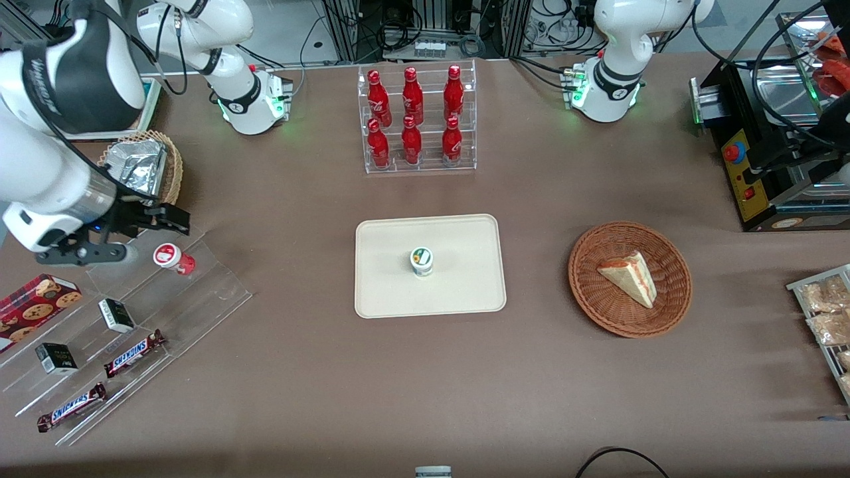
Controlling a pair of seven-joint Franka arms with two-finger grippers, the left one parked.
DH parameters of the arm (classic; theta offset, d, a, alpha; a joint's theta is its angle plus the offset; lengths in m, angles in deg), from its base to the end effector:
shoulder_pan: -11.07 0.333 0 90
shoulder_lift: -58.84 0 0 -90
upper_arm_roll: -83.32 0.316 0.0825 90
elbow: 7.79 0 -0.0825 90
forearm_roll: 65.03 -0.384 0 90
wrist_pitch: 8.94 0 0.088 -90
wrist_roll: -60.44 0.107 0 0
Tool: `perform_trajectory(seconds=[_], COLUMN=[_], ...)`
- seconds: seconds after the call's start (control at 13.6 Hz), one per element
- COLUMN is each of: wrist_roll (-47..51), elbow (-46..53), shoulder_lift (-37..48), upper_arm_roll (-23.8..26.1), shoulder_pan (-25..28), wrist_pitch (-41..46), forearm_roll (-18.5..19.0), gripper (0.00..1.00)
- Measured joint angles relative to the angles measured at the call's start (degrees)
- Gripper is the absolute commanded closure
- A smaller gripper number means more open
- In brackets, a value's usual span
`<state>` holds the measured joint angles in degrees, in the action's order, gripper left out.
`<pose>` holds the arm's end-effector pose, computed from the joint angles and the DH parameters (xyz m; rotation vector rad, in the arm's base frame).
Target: Place green gum on tray
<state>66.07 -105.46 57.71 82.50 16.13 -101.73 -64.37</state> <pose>0.5557 0.0401 0.5545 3.1165 -0.0360 -0.1614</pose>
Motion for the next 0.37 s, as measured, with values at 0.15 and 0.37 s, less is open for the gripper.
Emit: perform_trajectory(seconds=[0.15, 0.37], wrist_roll=[-0.2, -0.2], elbow=[-0.3, -0.3], shoulder_lift=[1.9, 4.7], upper_arm_roll=[0.8, 0.9], shoulder_pan=[-2.3, -3.5], wrist_pitch=[2.4, 5.8], forearm_roll=[0.0, 0.0], gripper=[0.0, 0.0])
